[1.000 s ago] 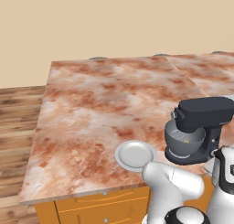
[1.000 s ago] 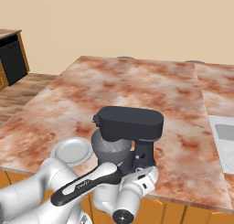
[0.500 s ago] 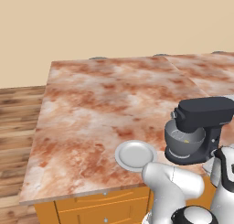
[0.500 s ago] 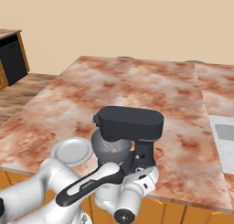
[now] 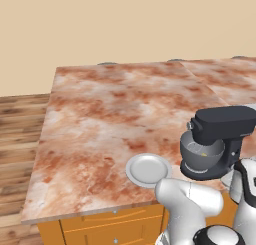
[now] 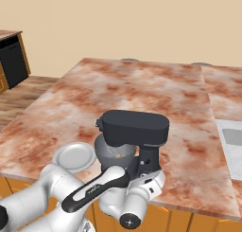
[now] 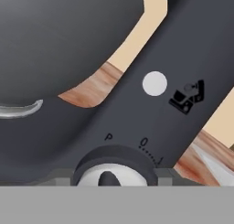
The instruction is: Add butter and sugar cubes to the stand mixer bowl and then turn on the stand mixer to begin making frosting.
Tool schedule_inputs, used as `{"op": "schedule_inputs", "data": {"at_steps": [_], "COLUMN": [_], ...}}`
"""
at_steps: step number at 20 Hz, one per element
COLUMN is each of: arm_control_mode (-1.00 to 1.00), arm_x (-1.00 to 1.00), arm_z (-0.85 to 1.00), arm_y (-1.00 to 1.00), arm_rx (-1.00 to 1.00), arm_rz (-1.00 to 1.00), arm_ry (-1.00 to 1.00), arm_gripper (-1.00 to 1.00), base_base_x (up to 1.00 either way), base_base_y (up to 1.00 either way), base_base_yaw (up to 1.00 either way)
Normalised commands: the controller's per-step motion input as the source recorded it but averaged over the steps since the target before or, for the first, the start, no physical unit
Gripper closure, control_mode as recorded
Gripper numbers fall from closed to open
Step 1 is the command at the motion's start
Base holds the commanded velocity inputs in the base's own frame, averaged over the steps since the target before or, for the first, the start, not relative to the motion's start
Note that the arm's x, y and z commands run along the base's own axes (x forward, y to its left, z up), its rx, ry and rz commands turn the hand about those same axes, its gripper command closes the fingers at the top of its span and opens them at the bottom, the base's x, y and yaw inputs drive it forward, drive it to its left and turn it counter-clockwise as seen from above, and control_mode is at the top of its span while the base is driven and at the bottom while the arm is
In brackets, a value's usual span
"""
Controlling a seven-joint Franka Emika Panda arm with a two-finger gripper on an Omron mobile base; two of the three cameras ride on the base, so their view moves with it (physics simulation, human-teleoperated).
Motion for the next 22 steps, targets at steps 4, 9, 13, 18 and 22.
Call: {"op": "schedule_inputs", "data": {"at_steps": [4,9,13,18,22], "arm_control_mode": [-1.00,-1.00,-1.00,-1.00,-1.00], "arm_x": [0.00,-0.02,-0.06,-0.06,-0.14], "arm_z": [-0.02,-0.11,-0.07,-0.03,-0.05], "arm_y": [0.00,-0.06,0.00,0.00,0.00], "arm_rx": [0.00,0.16,0.21,0.22,0.27], "arm_rz": [0.00,0.00,-0.01,-0.03,-0.06], "arm_ry": [0.00,0.00,0.00,0.00,0.00], "arm_gripper": [1.00,1.00,1.00,1.00,1.00], "base_base_x": [0.00,0.00,0.00,0.00,0.00], "base_base_y": [0.00,0.00,0.00,0.00,0.00], "base_base_yaw": [0.00,0.00,0.00,0.00,0.00]}}
